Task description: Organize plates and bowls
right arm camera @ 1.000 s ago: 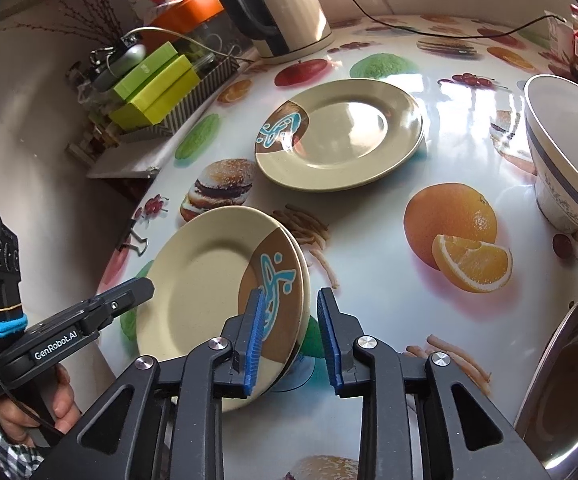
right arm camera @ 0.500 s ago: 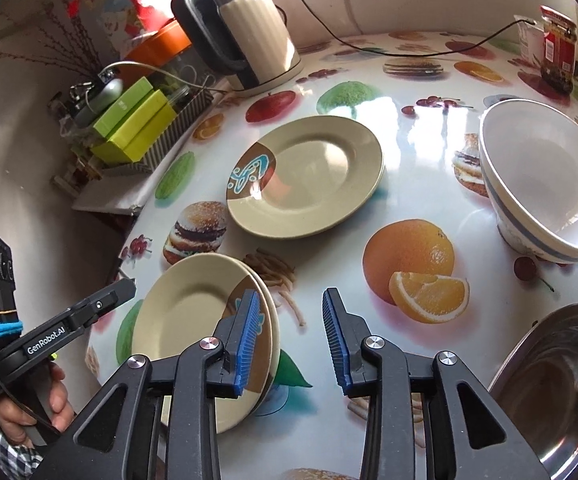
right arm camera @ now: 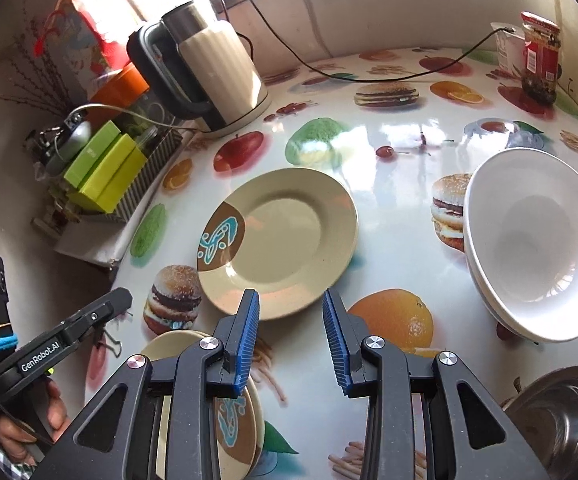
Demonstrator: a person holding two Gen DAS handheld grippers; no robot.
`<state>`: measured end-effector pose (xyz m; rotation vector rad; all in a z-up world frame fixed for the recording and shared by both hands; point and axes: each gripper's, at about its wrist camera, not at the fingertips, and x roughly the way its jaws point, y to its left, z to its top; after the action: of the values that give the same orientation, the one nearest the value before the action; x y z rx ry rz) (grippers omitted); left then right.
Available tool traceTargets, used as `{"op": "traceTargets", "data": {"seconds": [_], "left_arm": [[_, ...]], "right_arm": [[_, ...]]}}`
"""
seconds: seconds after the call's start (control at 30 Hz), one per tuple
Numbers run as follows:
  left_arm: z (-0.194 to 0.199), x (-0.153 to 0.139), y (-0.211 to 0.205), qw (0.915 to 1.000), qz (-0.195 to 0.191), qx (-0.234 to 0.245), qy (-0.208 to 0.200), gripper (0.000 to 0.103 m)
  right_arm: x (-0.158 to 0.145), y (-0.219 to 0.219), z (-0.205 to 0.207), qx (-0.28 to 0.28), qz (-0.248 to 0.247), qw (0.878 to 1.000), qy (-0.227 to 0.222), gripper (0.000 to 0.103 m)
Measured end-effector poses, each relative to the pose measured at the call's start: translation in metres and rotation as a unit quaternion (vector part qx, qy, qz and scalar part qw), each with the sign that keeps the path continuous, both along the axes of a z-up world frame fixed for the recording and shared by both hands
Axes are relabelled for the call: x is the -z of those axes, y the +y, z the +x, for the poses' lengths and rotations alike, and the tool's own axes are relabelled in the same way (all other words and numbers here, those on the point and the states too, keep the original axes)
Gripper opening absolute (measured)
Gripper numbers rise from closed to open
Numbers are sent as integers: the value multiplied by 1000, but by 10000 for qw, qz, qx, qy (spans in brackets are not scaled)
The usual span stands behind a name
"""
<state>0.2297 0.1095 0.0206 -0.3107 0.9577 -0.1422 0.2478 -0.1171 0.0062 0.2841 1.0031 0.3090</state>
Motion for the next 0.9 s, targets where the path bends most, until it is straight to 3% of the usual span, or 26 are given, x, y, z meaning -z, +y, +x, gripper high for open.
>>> {"op": "traceTargets", "data": {"seconds": [0.4, 0.9], "left_arm": [[42, 12, -9, 9995, -168, 206, 183, 22], [70, 29, -23, 9984, -115, 309, 467, 22]], "right_arm": [[19, -2, 31, 290, -143, 9993, 164, 33], [33, -7, 58, 447, -155, 9984, 319, 34]]}}
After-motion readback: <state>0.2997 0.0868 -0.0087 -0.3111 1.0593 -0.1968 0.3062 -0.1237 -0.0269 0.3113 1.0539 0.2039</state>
